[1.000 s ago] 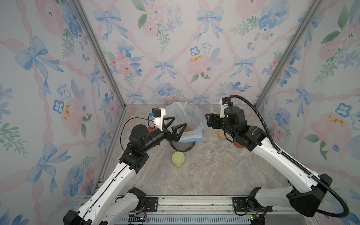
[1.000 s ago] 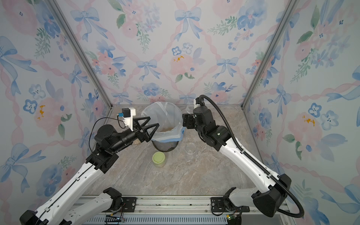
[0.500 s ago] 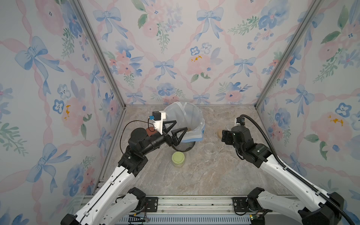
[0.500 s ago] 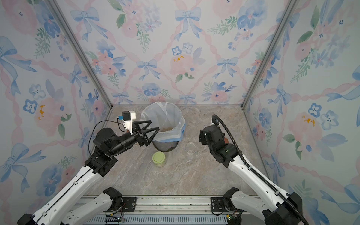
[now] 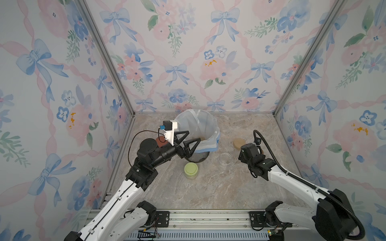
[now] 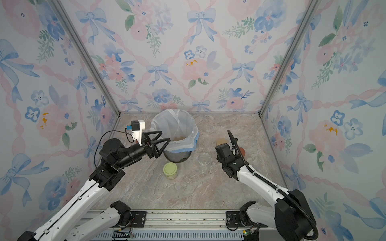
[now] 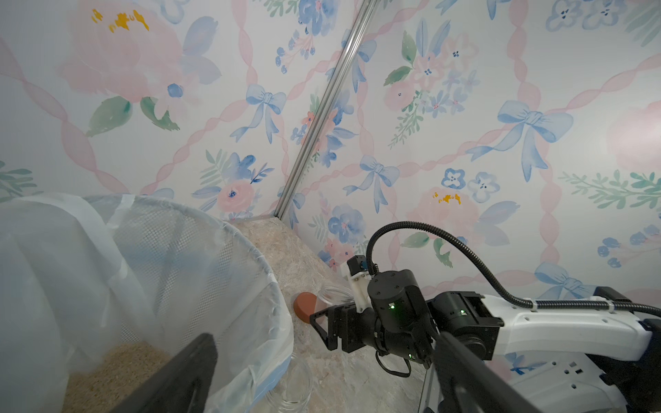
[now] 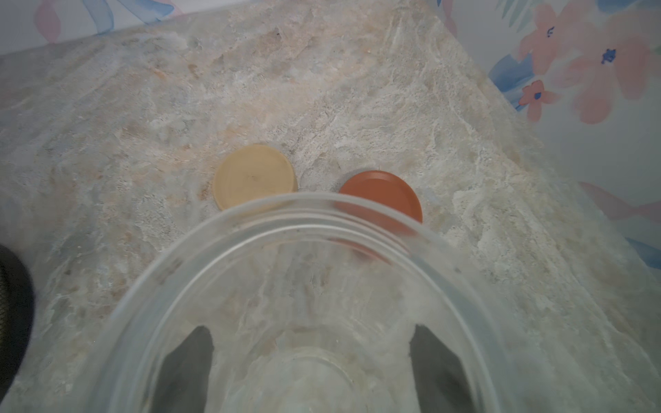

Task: Empty moldy rice from jars
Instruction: Place the jar at the center of the board.

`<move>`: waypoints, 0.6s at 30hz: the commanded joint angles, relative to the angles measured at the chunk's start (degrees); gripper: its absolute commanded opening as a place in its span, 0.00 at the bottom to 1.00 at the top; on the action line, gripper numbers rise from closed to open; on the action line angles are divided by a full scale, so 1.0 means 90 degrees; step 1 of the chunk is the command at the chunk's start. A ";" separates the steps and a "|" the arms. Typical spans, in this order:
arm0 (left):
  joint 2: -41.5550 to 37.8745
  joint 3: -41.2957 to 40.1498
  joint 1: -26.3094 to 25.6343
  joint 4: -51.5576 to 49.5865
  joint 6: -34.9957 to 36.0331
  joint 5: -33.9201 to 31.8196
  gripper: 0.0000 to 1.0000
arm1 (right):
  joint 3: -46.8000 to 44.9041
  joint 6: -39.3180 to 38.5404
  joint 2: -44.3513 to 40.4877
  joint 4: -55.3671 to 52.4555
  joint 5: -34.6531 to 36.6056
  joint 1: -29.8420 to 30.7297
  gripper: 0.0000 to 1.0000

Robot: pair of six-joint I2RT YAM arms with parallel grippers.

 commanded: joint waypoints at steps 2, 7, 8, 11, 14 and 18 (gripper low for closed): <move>-0.0003 0.0069 -0.0035 -0.0096 -0.0074 0.0128 0.98 | -0.0071 0.0479 0.0489 0.0734 0.0361 -0.0040 0.00; -0.0005 0.0105 -0.0038 -0.0172 -0.0067 0.0180 0.98 | -0.0107 0.0675 0.1106 0.1052 0.0550 -0.0025 0.00; -0.0003 0.0117 -0.0030 -0.0200 -0.0068 0.0196 0.98 | -0.0098 0.0706 0.1237 0.1096 0.0608 -0.0030 0.00; -0.0024 0.0148 -0.0040 -0.0289 -0.0057 0.0220 0.98 | -0.0079 0.0807 0.1566 0.1202 0.0720 -0.0030 0.00; -0.0050 0.0153 -0.0033 -0.0371 -0.0049 0.0216 0.98 | -0.0059 0.0908 0.1886 0.1265 0.0771 -0.0030 0.10; -0.0082 0.0149 -0.0032 -0.0440 -0.0056 0.0220 0.98 | -0.0092 0.1127 0.2187 0.1264 0.0820 -0.0006 0.29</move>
